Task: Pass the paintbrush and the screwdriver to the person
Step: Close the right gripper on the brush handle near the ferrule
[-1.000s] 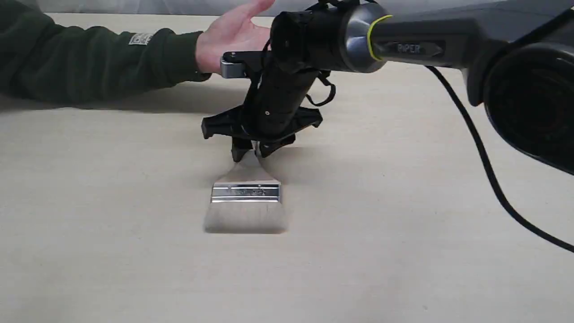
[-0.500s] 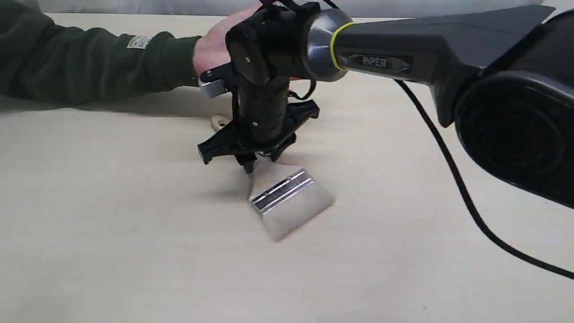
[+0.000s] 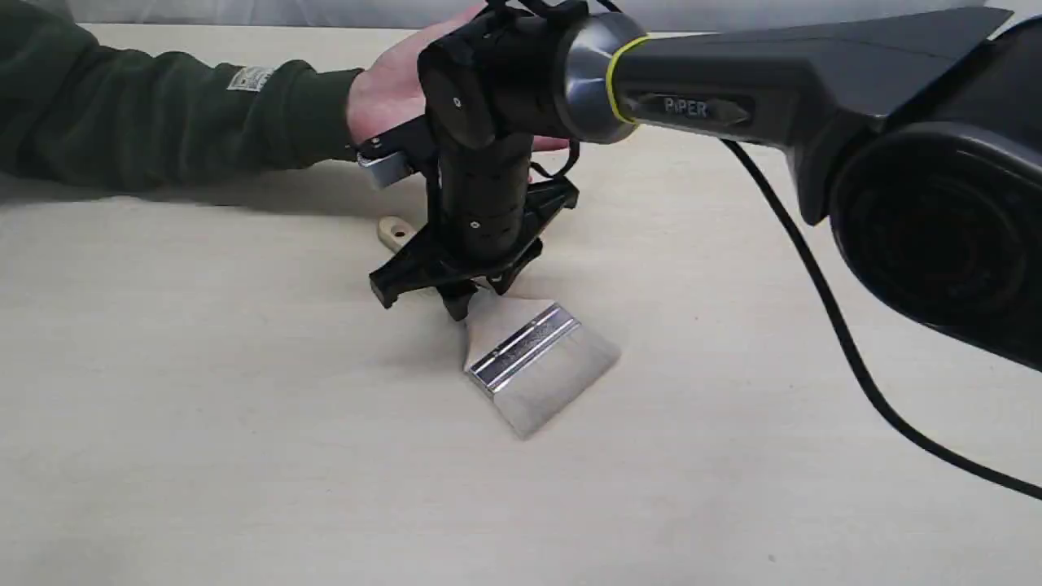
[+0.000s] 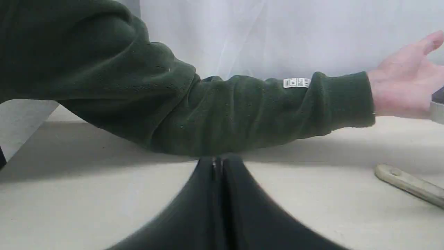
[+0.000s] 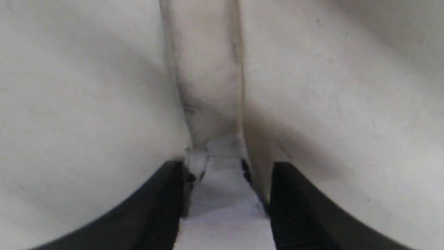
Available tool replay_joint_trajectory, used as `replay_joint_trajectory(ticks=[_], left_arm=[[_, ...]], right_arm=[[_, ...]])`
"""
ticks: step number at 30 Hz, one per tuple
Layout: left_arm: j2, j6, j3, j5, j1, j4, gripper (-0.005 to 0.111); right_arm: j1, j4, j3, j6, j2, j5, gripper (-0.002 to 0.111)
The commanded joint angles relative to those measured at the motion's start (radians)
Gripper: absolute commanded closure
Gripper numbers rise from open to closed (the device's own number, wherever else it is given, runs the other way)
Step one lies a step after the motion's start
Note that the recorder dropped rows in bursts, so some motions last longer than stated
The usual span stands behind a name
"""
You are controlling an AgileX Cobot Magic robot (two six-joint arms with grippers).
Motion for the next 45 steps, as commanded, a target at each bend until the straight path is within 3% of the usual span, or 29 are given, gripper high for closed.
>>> replay_joint_trajectory(ticks=[1,15,17,22,23,45], left_arm=[[-0.002,-0.002,0.002,-0.011,-0.007,-0.002,0.107],[-0.002,-0.002,0.002,-0.011,-0.007,-0.002,0.107],[-0.002,-0.002,0.002,-0.008,-0.007,-0.005,0.107],[-0.002,-0.002,0.002,-0.01,-0.007,-0.005,0.107],[-0.002,-0.002,0.002,-0.01,-0.007,-0.005,0.107],[-0.002,-0.002,0.002,-0.012,-0.007,-0.003,0.107]], right_arm=[[-0.018,0.001,0.009,-0.033,0.015,0.033,0.067],[-0.027,0.002,0.009,-0.137,0.015,0.059,0.069],[-0.027,-0.016,0.009,-0.137,0.015,0.071,0.075],[-0.027,-0.048,0.009,-0.137,0.015,0.124,0.103],[-0.027,-0.045,0.009,-0.137,0.015,0.125,0.104],[-0.025,0.071,0.025,-0.181,-0.137,0.051,0.104]])
